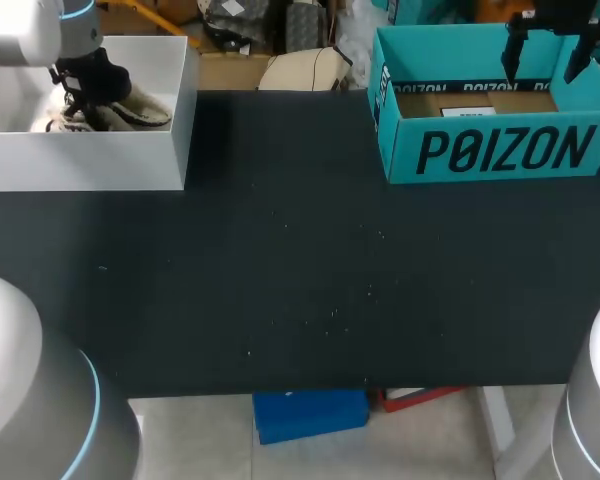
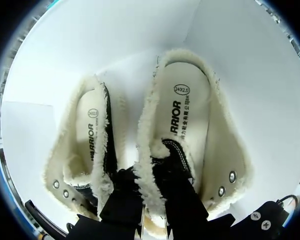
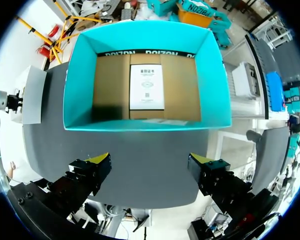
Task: Take the shoe out of the shoebox, open the shoe tongue, remove and reinsert the insole, then place the shoe into the shoebox
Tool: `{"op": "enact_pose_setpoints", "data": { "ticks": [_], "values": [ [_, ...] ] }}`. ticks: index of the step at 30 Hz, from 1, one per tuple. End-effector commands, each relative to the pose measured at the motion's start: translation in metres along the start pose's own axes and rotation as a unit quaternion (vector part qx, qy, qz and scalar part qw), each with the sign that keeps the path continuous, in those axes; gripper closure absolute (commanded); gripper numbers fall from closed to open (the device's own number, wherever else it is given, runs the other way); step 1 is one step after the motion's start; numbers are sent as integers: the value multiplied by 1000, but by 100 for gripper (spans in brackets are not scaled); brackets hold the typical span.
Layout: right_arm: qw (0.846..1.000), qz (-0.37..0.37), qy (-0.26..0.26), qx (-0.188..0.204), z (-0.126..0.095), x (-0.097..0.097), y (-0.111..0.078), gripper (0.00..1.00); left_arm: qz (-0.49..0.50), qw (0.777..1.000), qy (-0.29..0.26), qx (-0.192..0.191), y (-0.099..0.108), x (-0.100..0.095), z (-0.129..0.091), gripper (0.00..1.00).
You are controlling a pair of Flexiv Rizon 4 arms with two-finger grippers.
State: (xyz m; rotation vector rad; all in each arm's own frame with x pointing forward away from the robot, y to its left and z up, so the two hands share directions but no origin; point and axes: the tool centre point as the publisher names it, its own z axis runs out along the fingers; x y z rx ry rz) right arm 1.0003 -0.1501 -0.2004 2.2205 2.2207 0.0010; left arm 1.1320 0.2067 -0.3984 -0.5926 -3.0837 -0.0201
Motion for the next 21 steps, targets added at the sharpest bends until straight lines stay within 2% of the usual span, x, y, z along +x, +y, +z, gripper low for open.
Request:
{"op": "enact_pose_setpoints", "data": {
  "ticks": [1, 5, 11, 17, 21],
  "values": [
    [1000, 0, 0, 0, 0, 0, 0, 0, 4, 1000, 0, -1, -3, 9, -15, 100],
    [1000, 0, 0, 0, 0, 0, 0, 0, 9, 1000, 1, -6, -4, 13, -34, 100],
    [1000, 0, 0, 0, 0, 0, 0, 0, 3, 1000, -5, -15, -1, 18, -77, 100],
    [1000, 0, 0, 0, 0, 0, 0, 0, -12, 999, -8, -34, -1, 26, -134, 100],
    [1000, 0, 0, 0, 0, 0, 0, 0, -24, 998, -26, -44, -10, 34, -176, 100]
  ]
}}
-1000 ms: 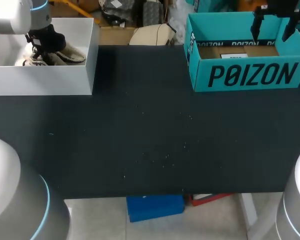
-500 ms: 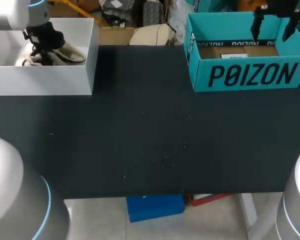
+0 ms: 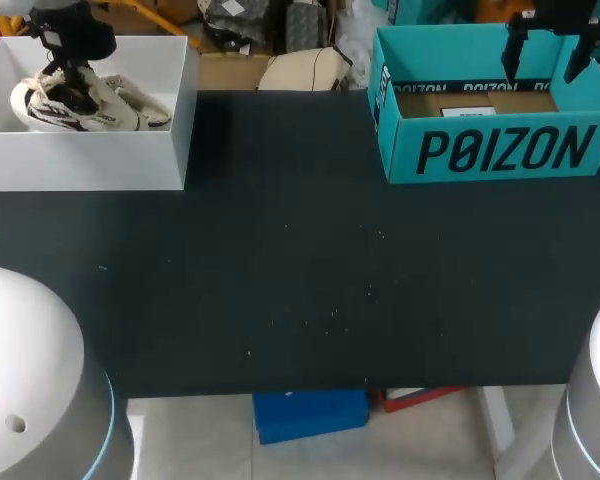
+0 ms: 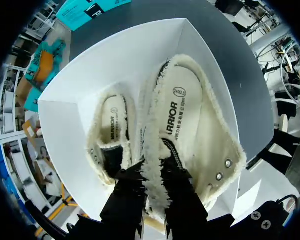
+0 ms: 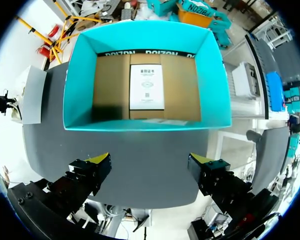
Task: Take the shoe out of the shoebox, open the shoe tongue, remove and reinsert the insole, then place the shoe into the shoebox
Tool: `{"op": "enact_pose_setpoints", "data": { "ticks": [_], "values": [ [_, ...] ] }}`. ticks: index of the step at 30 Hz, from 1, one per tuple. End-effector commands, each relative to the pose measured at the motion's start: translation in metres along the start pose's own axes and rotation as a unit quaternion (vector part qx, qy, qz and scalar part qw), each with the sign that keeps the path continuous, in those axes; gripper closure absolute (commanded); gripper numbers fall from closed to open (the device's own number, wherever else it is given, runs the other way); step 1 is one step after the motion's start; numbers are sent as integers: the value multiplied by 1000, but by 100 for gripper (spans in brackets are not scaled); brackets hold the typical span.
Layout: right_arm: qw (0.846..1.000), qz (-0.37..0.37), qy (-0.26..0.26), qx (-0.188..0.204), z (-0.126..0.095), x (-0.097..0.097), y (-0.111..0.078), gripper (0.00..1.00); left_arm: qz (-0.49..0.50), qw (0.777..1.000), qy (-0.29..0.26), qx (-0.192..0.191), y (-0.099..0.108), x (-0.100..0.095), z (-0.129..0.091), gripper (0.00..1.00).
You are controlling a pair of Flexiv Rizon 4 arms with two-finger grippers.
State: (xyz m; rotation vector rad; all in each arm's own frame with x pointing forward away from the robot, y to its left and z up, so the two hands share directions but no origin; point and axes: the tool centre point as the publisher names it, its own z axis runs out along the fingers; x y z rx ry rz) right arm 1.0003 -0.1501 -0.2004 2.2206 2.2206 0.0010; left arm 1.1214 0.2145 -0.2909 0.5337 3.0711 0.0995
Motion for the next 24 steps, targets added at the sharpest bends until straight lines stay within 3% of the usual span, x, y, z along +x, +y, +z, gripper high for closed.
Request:
{"op": "enact_pose_setpoints", "data": {
  "ticks": [1, 6, 10, 16, 24],
  "values": [
    [1000, 0, 0, 0, 0, 0, 0, 0, -9, 999, -23, -21, -13, 23, -79, 100],
    [1000, 0, 0, 0, 0, 0, 0, 0, -27, 998, -46, -36, -35, 34, -127, 100],
    [1000, 0, 0, 0, 0, 0, 0, 0, -39, 997, -48, -38, -72, 44, -148, 100],
    [1000, 0, 0, 0, 0, 0, 0, 0, -61, 997, -35, -16, -158, 62, -153, 100],
    [1000, 0, 0, 0, 0, 0, 0, 0, -79, 997, -3, 20, -273, 72, -135, 100]
  ]
}}
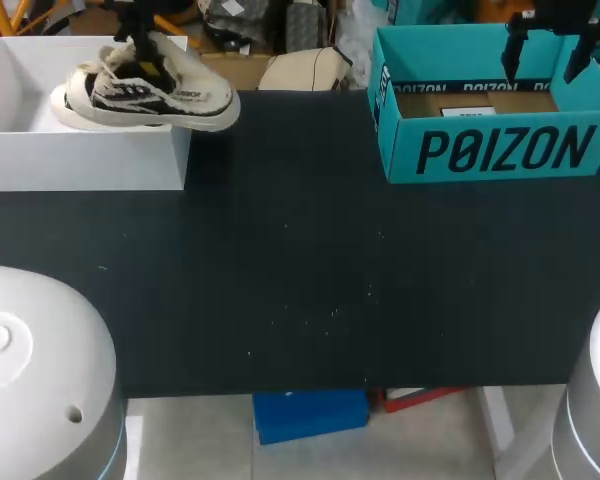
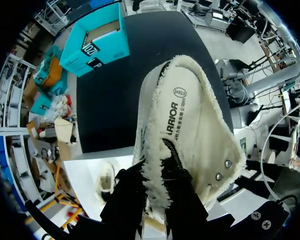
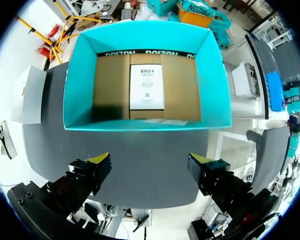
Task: Take the shoe out of the shoebox, open the shoe tongue, remove and reinsert the insole, then place the shoe into the shoebox
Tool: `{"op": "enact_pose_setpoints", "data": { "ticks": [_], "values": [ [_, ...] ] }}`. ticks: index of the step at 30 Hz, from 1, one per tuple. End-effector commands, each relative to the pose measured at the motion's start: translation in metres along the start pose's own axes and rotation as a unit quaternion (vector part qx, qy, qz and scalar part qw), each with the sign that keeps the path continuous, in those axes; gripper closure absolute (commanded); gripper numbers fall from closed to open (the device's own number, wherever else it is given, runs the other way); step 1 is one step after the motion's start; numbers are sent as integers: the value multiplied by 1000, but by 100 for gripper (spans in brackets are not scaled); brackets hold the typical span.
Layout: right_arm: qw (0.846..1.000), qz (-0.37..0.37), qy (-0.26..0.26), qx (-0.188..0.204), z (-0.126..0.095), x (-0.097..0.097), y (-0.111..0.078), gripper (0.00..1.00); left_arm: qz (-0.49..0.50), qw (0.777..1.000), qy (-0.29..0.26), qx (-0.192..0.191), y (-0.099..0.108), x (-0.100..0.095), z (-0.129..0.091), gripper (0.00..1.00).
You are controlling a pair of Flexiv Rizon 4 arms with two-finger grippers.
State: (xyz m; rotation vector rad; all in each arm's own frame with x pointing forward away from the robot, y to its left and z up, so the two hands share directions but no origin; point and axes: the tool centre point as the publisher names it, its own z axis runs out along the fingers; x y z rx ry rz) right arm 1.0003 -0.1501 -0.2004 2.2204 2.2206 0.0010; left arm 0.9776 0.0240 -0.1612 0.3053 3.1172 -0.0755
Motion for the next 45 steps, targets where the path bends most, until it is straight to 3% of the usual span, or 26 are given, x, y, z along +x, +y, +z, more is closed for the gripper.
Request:
{"op": "enact_pose_setpoints", "data": {
  "ticks": [1, 11, 20, 32, 44, 45],
  "values": [
    [1000, 0, 0, 0, 0, 0, 0, 0, -4, 999, -5, -36, -59, 11, 18, 100],
    [1000, 0, 0, 0, 0, 0, 0, 0, -34, 998, 46, -16, -154, 21, 65, 100],
    [1000, 0, 0, 0, 0, 0, 0, 0, -52, 995, 84, 11, -204, 31, 129, 100],
    [1000, 0, 0, 0, 0, 0, 0, 0, -72, 987, 139, 18, -221, 48, 200, 100],
    [1000, 0, 0, 0, 0, 0, 0, 0, -76, 982, 174, 3, -213, 62, 243, 100],
    [1000, 0, 0, 0, 0, 0, 0, 0, -76, 981, 176, 6, -212, 62, 243, 96]
  ]
}}
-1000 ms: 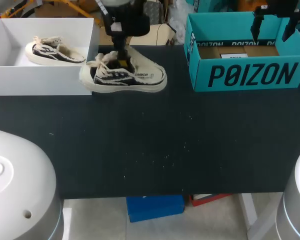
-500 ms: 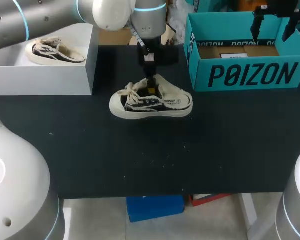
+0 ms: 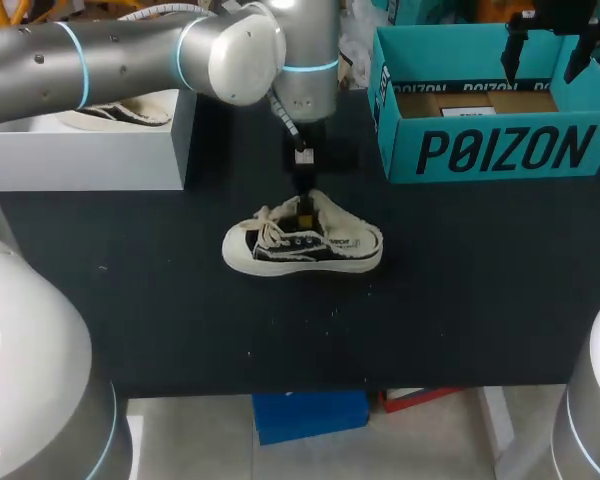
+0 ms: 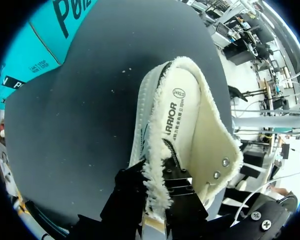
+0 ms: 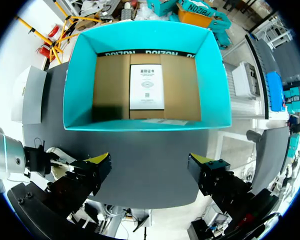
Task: Take the shoe out of the shoebox, open the shoe tongue, remove and reinsert the insole, then place the shoe into the shoebox
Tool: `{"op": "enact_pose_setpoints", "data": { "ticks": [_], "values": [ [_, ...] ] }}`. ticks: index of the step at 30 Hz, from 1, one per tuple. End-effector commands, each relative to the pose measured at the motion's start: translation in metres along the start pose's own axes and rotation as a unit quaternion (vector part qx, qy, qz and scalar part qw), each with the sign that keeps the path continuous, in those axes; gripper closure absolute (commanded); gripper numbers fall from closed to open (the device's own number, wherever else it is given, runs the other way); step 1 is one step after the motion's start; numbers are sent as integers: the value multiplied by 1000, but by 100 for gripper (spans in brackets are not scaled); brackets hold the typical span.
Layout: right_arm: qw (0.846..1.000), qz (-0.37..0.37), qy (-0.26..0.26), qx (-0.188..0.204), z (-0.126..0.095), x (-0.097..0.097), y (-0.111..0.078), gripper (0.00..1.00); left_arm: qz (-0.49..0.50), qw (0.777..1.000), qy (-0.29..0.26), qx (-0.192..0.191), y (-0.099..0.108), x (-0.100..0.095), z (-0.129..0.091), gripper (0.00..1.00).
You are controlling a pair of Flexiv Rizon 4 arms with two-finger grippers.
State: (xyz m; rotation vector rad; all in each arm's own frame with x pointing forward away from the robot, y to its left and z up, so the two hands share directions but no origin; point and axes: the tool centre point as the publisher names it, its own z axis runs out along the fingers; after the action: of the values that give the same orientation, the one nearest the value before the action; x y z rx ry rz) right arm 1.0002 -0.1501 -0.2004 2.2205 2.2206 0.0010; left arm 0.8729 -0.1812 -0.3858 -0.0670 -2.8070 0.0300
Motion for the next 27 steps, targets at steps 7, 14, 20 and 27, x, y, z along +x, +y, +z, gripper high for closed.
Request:
{"op": "enact_pose_setpoints", "data": {
  "ticks": [7, 14, 20, 27],
  "values": [
    [1000, 0, 0, 0, 0, 0, 0, 0, 27, 999, -15, 23, 3, 8, -19, 0],
    [1000, 0, 0, 0, 0, 0, 0, 0, 51, 992, -79, 81, 18, 38, -66, 0],
    [1000, 0, 0, 0, 0, 0, 0, 0, 69, 973, -164, 147, 41, 70, -93, 0],
    [1000, 0, 0, 0, 0, 0, 0, 0, 68, 928, -226, 288, 63, 91, -96, 0]
  ]
}}
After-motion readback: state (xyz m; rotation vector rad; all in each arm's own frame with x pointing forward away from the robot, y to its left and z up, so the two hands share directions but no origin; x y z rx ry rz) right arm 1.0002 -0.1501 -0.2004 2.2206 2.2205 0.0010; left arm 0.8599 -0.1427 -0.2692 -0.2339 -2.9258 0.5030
